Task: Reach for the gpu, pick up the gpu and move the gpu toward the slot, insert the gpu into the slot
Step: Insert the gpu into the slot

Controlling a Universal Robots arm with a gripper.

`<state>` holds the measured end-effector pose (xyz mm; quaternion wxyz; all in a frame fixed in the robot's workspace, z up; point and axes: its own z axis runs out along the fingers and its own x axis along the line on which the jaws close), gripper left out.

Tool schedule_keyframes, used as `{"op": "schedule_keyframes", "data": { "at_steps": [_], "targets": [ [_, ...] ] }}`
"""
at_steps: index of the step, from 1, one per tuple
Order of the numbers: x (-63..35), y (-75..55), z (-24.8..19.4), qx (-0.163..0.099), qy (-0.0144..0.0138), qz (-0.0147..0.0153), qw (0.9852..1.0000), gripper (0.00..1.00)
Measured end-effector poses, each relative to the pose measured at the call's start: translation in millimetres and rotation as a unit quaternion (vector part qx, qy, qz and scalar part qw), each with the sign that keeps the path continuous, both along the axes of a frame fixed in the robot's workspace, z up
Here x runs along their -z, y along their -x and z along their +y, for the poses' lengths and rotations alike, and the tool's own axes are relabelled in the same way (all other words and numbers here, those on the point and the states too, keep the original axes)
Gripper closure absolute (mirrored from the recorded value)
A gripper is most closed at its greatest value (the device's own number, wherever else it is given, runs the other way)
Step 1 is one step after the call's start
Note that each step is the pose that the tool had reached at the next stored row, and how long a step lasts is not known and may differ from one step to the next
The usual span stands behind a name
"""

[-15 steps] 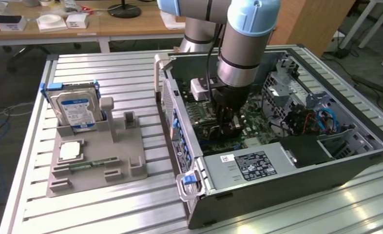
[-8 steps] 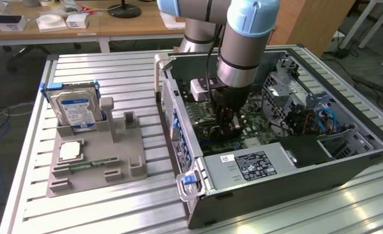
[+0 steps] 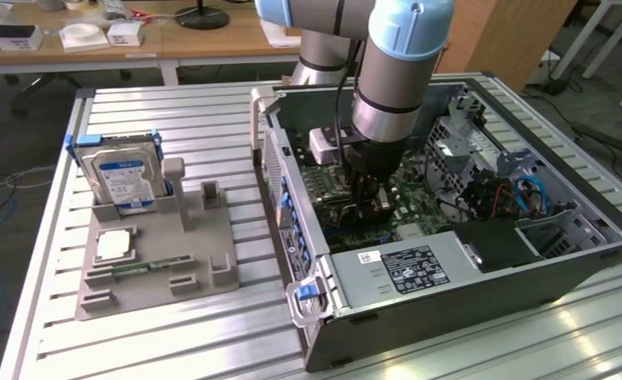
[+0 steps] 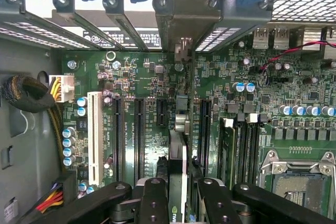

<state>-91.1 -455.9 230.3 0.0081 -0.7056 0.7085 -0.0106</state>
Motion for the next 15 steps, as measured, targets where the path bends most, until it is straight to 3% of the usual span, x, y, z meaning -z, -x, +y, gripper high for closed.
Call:
{"op": "schedule_keyframes", "data": {
  "at_steps": [2, 4, 15],
  "targets": [
    [-0.1, 0.2, 0.3, 0.0, -0.0016, -0.0007, 1.0, 0.73],
    [-4.2, 0.2, 0.0, 0.0, 0.0004, -0.0001, 1.0, 0.67],
    [-31.6, 0.0, 0.0, 0.0, 0.0002, -0.0035, 1.0, 0.67]
  ]
}}
